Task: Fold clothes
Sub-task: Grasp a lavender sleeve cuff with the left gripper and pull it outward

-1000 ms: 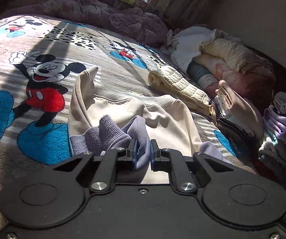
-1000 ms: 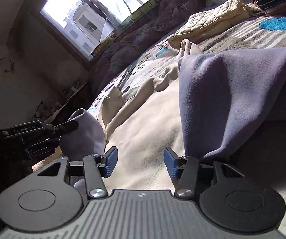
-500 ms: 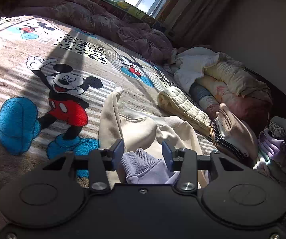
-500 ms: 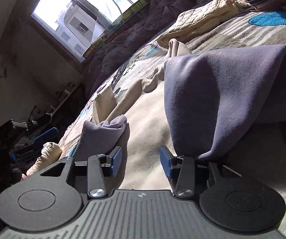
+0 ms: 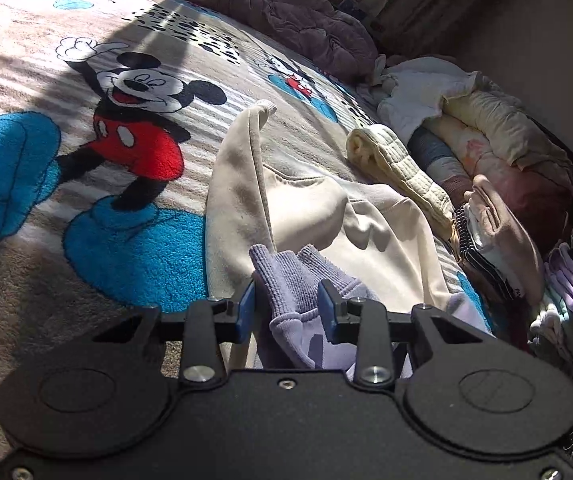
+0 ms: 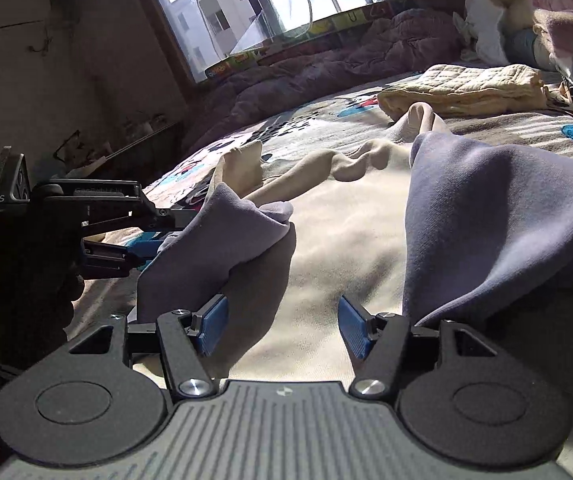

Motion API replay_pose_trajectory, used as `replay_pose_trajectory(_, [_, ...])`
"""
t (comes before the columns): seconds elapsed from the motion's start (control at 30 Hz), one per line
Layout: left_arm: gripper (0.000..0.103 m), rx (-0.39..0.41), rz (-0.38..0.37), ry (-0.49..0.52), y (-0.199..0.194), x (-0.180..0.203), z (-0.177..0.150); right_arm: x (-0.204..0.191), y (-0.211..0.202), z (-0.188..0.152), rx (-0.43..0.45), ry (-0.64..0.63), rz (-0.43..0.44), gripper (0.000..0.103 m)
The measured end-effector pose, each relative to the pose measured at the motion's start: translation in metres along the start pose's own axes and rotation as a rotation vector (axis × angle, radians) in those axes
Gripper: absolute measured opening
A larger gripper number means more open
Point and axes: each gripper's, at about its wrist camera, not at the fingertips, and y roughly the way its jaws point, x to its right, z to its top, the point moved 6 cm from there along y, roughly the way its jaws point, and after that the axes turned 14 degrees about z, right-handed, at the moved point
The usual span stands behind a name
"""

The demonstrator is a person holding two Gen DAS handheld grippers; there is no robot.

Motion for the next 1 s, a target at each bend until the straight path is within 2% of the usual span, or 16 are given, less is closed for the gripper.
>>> replay_pose_trajectory(0.03, [0.008,0.003,0.006,0.007,0.000,0.000,0.000,0.001,0.000,0.000,0.002,0.001,0.003,0.062])
replay_pose_trajectory(0.13, [0.007,0.035,0.005,-0.022,-0.012,-0.009,0.005,0.000,-0.002,-0.003,0.010,0.013,0.016,0.062])
replay_pose_trajectory(0.23, [0.006,0.104,0.017,-0.053,-0.039,-0.028,0.015,0.000,-0.003,-0.004,0.015,0.008,0.020,0.062])
replay_pose_trajectory(0.33, [0.006,0.181,0.033,-0.101,-0.070,-0.057,0.024,0.000,-0.001,-0.004,0.017,0.000,0.016,0.062])
replay_pose_trajectory(0.53, [0.006,0.291,0.109,-0.181,-0.117,-0.121,0.027,0.002,0.001,-0.004,0.020,-0.001,0.019,0.063])
replay_pose_trajectory(0.8, [0.006,0.356,0.170,-0.244,-0.154,-0.181,0.021,0.003,0.000,-0.004,0.026,0.005,0.032,0.063])
replay_pose_trajectory(1.0, [0.006,0.378,0.205,-0.267,-0.164,-0.213,0.028,0.000,0.000,-0.005,0.021,-0.007,0.023,0.063])
